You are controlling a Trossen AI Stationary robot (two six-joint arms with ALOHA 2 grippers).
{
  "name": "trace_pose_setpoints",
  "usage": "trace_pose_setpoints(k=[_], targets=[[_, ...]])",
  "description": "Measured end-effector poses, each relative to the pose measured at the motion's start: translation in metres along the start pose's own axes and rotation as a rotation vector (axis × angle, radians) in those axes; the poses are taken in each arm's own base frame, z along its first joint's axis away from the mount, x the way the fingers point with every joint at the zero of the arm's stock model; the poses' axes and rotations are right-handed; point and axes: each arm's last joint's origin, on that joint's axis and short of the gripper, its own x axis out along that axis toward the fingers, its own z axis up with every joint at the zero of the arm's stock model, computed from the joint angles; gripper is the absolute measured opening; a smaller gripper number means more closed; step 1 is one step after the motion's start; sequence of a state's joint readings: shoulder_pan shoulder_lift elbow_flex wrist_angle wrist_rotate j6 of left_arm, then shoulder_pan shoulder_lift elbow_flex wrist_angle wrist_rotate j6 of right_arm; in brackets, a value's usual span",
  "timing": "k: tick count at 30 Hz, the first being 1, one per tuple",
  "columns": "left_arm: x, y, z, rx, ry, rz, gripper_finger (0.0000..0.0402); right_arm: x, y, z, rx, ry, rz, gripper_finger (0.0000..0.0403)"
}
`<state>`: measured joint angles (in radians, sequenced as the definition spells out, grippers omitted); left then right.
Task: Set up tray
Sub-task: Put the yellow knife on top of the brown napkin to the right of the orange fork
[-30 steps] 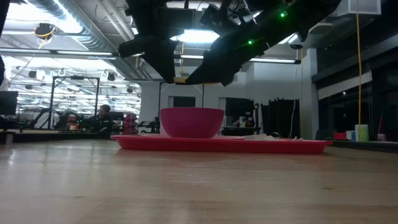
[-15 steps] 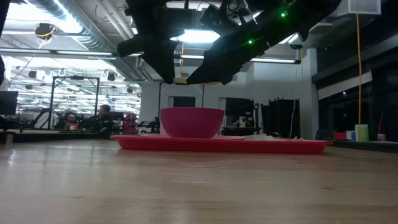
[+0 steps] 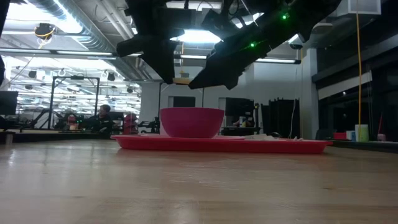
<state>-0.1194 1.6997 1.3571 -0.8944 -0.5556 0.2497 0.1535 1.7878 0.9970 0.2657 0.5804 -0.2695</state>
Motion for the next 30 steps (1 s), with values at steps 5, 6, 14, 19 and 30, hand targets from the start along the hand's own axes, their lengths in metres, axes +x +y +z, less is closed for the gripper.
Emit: trace_pose_setpoints(k=[5,6,14,19,30], targets=[[0.0,0.0,0.0,0.0,0.0,0.0,0.0024,0.0,-0.0001,0.0003,0.002,-0.003,-0.002,0.0116],[0.0,0.0,0.0,0.0,0.0,0.0,0.0024,0.0,-0.0001,0.0004,0.002,-0.003,-0.002,0.0114],[-0.0003,-0.0004,0.0001,0.011,0.0,0.002,0.0034,0.0001,-0.0005,0.0005,0.008,-0.004,-0.009,0.008],[-0.0005,-0.0007,0.0002,0.034,-0.001,0.001,0.0049,0.0001,-0.0005,0.0006,0.01,-0.004,-0.008,0.008],[-0.0026,-0.0042,0.0014,0.048,-0.009,-0.001,0.0082,0.0001,0.0001,0.0001,0.056,-0.002,0.007,0.008]])
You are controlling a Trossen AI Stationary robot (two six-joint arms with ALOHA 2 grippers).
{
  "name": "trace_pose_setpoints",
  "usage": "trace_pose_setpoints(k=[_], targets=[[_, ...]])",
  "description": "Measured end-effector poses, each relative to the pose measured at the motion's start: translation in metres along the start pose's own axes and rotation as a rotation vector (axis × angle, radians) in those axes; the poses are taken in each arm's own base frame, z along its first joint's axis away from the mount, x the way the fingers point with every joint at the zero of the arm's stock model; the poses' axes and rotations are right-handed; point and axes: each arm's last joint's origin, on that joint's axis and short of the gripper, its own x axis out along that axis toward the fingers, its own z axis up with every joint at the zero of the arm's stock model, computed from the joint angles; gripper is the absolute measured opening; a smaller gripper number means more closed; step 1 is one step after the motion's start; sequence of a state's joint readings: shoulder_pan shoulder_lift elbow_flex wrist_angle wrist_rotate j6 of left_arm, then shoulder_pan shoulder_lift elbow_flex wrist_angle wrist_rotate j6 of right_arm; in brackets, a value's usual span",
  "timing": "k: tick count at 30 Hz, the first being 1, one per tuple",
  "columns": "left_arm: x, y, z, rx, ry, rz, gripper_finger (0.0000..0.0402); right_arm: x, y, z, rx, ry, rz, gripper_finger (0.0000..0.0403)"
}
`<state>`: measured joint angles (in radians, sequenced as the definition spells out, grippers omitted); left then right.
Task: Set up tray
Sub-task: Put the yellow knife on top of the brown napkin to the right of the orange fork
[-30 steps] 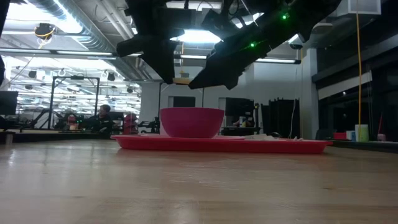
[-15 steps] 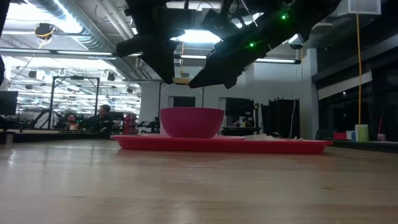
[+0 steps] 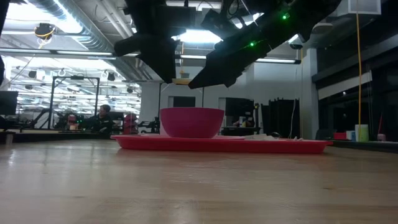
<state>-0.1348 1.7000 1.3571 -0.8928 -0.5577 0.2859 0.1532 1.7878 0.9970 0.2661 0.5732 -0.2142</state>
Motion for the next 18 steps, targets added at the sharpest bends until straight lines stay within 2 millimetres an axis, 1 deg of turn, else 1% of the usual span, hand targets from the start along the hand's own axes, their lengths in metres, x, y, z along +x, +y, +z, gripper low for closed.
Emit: trace_pose_setpoints(k=[6,10,12,15,18], targets=[[-0.007,-0.01,0.003,0.021,-0.018,0.011,0.0111,0.0,-0.001,0.0,0.003,0.001,-0.002,0.008],[-0.019,-0.014,0.003,0.033,-0.039,0.062,0.0125,0.0,-0.001,0.0,0.014,0.001,-0.003,0.008],[-0.025,-0.015,0.003,0.034,-0.057,0.061,0.0127,0.0,-0.001,0.0,0.027,0.001,-0.003,0.008],[-0.035,-0.013,-0.001,0.017,-0.094,-0.008,0.0126,0.0,-0.001,0.0,0.027,0.005,-0.016,0.008],[-0.048,-0.007,-0.011,-0.065,-0.104,-0.042,0.0115,-0.002,-0.003,0.001,0.028,0.007,-0.036,0.008]])
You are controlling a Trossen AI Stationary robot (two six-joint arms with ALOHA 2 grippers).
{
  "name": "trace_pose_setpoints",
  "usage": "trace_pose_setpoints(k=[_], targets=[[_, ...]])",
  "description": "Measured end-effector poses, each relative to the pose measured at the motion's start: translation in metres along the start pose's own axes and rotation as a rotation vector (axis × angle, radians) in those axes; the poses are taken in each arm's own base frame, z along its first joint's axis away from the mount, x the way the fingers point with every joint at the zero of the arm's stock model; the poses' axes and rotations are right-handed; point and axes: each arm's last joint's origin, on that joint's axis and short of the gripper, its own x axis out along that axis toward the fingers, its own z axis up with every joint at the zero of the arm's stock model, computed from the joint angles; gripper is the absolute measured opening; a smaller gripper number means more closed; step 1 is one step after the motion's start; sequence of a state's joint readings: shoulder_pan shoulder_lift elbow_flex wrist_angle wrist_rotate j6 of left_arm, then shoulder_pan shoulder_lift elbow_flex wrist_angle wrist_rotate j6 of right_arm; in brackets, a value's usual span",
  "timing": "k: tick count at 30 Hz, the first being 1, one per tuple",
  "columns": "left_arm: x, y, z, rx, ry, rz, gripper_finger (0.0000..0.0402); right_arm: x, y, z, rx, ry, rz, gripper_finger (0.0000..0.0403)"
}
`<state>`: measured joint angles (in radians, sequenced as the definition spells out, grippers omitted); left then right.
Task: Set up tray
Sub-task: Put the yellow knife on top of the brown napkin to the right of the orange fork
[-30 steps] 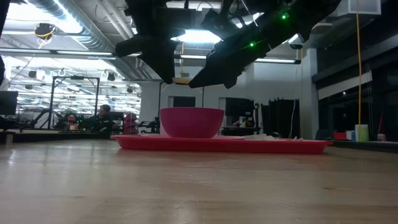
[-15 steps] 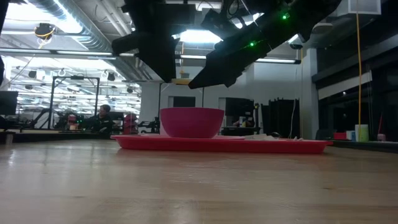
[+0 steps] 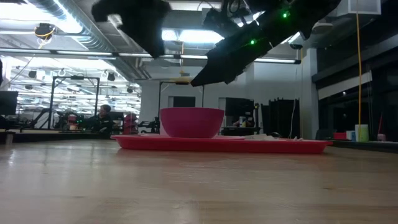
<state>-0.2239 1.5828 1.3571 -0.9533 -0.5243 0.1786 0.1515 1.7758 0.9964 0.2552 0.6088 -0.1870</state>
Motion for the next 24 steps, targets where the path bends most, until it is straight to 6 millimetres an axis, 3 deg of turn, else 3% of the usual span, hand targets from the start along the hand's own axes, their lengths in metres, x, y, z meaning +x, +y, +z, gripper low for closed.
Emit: trace_pose_setpoints(k=[5,11,14,24], targets=[[-0.025,0.013,-0.02,-0.13,-0.047,0.056,0.0076,-0.015,-0.005,0.008,0.04,0.001,0.008,0.008],[-0.041,0.007,-0.05,-0.24,-0.231,0.044,0.0022,-0.032,-0.01,0.016,0.041,-0.005,-0.042,0.008],[-0.038,-0.003,-0.064,-0.249,-0.354,-0.003,0.0004,-0.036,-0.01,0.018,0.058,-0.011,-0.046,0.008],[-0.021,-0.024,-0.11,-0.307,-0.667,-0.093,0.0001,-0.042,-0.015,0.013,0.151,0.055,-0.095,0.008]])
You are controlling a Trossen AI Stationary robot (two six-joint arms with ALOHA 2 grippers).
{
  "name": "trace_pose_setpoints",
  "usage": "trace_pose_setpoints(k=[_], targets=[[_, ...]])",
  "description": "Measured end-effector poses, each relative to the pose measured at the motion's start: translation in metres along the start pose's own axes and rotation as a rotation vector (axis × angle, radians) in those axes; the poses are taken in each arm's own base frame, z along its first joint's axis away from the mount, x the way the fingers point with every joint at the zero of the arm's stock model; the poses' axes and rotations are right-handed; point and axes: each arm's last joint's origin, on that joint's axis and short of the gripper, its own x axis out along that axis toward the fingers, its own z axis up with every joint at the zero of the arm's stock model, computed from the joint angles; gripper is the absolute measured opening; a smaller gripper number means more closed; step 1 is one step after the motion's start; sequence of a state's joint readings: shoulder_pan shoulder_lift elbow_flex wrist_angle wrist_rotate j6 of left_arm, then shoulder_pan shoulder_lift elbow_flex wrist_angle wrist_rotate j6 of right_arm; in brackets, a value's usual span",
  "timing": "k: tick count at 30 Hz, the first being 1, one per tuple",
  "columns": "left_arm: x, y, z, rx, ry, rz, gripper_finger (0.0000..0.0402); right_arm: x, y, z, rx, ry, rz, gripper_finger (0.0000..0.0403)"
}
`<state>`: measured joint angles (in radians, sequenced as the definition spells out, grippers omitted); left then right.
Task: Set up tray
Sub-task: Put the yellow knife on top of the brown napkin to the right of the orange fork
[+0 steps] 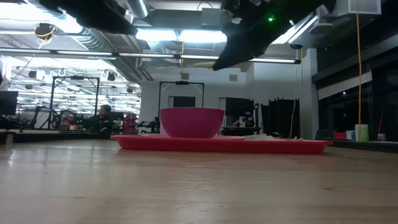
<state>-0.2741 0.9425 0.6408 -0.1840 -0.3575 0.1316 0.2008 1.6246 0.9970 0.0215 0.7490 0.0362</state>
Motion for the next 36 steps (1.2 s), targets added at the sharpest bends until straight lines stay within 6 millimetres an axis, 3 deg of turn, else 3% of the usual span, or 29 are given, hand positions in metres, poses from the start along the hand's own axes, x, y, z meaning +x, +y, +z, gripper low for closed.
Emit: trace_pose_setpoints(k=[7,16,21,26,32,36], targets=[[-0.002,-0.002,-0.018,0.015,-0.107,-0.02,0.0005,-0.015,-0.016,-0.008,0.162,0.084,-0.143,0.008],[-0.001,-0.003,-0.019,0.016,-0.103,-0.021,0.0005,-0.031,-0.025,-0.029,0.295,0.196,-0.291,0.008],[-0.001,-0.003,-0.019,0.014,-0.102,-0.021,0.0008,-0.034,-0.026,-0.037,0.336,0.266,-0.28,0.008],[-0.001,-0.003,-0.019,0.026,-0.101,-0.02,0.0004,-0.046,-0.036,-0.031,0.346,0.291,-0.226,0.008],[-0.001,-0.003,-0.02,0.039,-0.1,-0.02,0.0007,-0.076,-0.064,-0.018,0.376,0.241,-0.218,0.008],[-0.001,-0.003,-0.02,0.039,-0.1,-0.02,0.0008,-0.086,-0.075,-0.024,0.401,0.208,-0.229,0.008]])
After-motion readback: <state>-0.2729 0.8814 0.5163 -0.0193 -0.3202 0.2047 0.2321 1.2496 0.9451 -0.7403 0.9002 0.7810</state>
